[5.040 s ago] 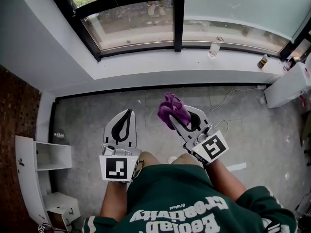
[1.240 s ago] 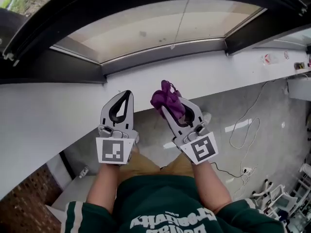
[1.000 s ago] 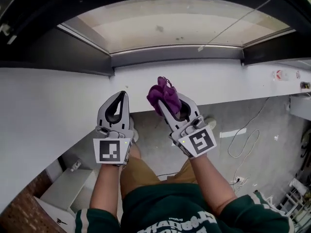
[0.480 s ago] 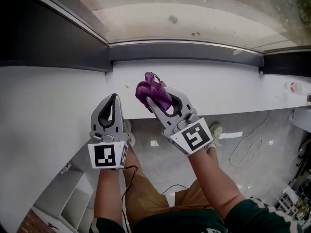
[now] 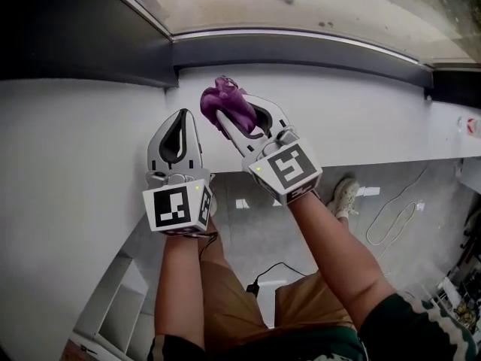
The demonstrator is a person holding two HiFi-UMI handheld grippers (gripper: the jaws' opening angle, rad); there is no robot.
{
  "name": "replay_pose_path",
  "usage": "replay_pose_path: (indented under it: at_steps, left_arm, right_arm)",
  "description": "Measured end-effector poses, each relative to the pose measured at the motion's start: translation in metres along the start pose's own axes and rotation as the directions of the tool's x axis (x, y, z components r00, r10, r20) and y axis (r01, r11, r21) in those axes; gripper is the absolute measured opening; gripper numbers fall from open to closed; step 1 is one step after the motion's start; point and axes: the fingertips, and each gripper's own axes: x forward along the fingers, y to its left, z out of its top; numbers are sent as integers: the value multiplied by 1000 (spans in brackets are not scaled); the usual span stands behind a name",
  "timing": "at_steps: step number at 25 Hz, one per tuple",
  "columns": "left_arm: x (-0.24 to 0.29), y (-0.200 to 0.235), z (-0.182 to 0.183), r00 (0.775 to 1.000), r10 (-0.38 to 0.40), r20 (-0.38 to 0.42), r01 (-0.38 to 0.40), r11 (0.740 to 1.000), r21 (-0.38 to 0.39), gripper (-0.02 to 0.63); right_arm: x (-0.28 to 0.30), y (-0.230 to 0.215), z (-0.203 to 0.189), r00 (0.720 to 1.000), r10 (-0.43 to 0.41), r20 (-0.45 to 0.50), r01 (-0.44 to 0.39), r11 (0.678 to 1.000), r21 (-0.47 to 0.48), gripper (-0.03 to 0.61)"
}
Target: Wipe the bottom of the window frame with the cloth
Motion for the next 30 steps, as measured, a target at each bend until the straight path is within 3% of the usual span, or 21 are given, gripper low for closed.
replay_pose_path:
  at_steps: [6,16,23,30]
  left_arm:
    - [19,17,-19,999,0,-35,1,999,32,8]
    - [33,38,-58,995,6,-98,-7,1000,-4,8]
    - [43,46,-63,992,18,-128,-24,999,-48,8]
    - [53,46,-56,991,21,-132,-22,1000,-1,8]
  right_arm:
    - [56,-6,-23,997,25,-67,-26,999,-26,98]
    - [113,-25,-79,986,5,-169,-9,1000,-19,99]
    - [130,-29,-87,977,-16,-214,8,999,-36,100]
    - [140,-30,-89,981,-4,-194,0,1000,-18,99]
